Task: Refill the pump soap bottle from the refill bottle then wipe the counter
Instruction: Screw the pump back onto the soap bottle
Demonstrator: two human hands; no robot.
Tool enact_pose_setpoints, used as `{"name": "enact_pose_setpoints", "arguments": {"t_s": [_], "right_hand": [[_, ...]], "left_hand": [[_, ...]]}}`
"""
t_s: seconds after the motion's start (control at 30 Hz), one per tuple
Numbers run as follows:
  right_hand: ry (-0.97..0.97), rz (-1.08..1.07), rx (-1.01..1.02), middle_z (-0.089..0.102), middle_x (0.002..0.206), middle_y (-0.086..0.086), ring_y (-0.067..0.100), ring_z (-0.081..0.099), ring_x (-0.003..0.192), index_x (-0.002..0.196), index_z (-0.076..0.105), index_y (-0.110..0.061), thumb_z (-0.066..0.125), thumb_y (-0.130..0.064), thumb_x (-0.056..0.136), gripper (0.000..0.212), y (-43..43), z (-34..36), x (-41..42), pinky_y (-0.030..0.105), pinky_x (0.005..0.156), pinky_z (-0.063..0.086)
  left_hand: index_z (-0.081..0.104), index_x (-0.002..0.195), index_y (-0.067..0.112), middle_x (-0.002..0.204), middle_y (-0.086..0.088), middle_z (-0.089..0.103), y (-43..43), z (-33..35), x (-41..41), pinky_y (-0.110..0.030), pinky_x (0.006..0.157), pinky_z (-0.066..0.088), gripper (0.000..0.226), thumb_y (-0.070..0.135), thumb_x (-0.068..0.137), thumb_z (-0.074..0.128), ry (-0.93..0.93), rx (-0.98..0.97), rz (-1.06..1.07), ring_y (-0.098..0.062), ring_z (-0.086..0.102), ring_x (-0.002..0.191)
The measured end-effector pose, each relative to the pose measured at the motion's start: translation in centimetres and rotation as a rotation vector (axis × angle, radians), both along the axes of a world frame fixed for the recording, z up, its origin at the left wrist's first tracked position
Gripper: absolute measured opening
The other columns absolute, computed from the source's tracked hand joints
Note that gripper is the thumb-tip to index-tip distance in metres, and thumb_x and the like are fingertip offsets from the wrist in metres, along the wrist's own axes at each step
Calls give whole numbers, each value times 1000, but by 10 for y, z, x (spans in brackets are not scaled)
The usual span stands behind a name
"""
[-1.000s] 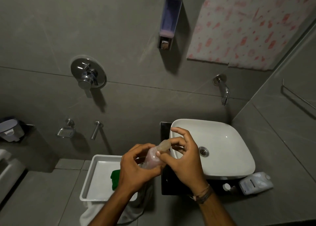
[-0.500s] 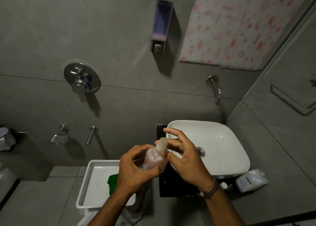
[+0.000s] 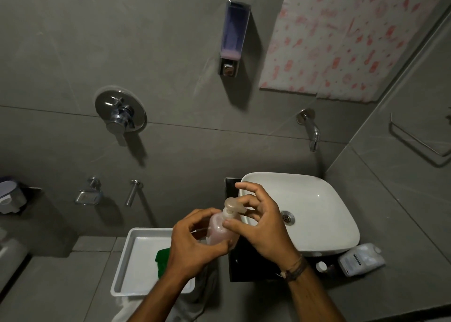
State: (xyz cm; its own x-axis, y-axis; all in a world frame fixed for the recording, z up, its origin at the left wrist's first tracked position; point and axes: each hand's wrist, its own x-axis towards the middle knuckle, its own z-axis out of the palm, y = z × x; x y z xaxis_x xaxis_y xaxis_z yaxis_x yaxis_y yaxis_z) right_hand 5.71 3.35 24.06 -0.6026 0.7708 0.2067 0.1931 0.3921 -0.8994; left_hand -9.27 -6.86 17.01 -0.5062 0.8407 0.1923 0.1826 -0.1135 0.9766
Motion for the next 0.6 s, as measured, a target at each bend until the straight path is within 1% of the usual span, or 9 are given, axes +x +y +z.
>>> {"name": "enact_pose_setpoints", "arguments": {"t_s": [0.07, 0.13, 0.2, 0.3, 0.37, 0.43, 0.5, 0.57, 0.6], "right_hand": [[-18, 75, -77, 74, 120, -13, 10, 68, 118, 141, 47, -36, 82, -14, 84, 70, 4, 2, 2, 28, 97, 57], [-23, 169, -145, 73, 127, -4, 17, 66, 124, 146, 43, -32, 72, -10, 94, 64, 5, 5, 4, 33, 101, 56], [-17, 214, -186, 71, 130, 0, 20, 64, 127, 148, 41, -30, 65, -9, 98, 59, 6, 6, 6, 35, 104, 54], [7, 168, -184, 72, 128, -2, 19, 65, 125, 144, 45, -32, 71, -14, 94, 59, 3, 5, 2, 37, 102, 56], [18, 35, -92, 74, 119, -11, 12, 68, 117, 135, 52, -37, 83, -19, 82, 64, 0, -2, -2, 34, 98, 58], [17, -67, -10, 73, 111, -15, 9, 69, 111, 129, 53, -40, 91, -23, 72, 71, -4, -7, -3, 29, 95, 59], [15, -33, -22, 71, 118, -13, 12, 67, 117, 135, 49, -36, 92, -22, 70, 79, -6, -9, -3, 28, 97, 57], [31, 64, -84, 67, 132, -9, 14, 62, 127, 145, 44, -30, 85, -15, 80, 78, -4, -7, -1, 28, 103, 54], [30, 99, -105, 66, 136, -8, 14, 61, 129, 147, 42, -28, 79, -11, 85, 75, -2, -5, 0, 28, 104, 53]], "left_hand": [[79, 117, 23, 111, 8, 80, 0, 0, -1, -33, 87, 67, 63, 33, 56, 92, -5, 4, 7, -23, 77, 106], [79, 117, 26, 112, 8, 80, 1, 0, -2, -31, 86, 67, 63, 33, 56, 92, 1, 9, 7, -23, 77, 106], [79, 118, 27, 113, 9, 80, 1, 0, -2, -31, 86, 67, 65, 33, 55, 92, 4, 13, 7, -21, 77, 106], [79, 118, 23, 112, 8, 80, 0, -3, -3, -34, 88, 67, 65, 31, 56, 93, -1, 3, 15, -21, 77, 106], [78, 118, 19, 112, 6, 80, 0, -4, -3, -37, 89, 68, 64, 30, 57, 95, 10, -5, 22, -21, 77, 106], [78, 119, 19, 114, 4, 80, 1, -3, -3, -39, 90, 68, 65, 34, 58, 94, 16, -10, 21, -21, 77, 107], [78, 118, 19, 114, 4, 80, 1, -1, -2, -41, 90, 67, 64, 37, 58, 94, 10, -13, 27, -21, 77, 107], [78, 118, 19, 113, 5, 80, 1, -1, -3, -41, 91, 67, 62, 33, 59, 96, 15, -14, 39, -21, 77, 106], [78, 118, 19, 113, 5, 80, 2, -2, -4, -40, 91, 67, 62, 28, 60, 98, 25, -16, 43, -21, 78, 106]]}}
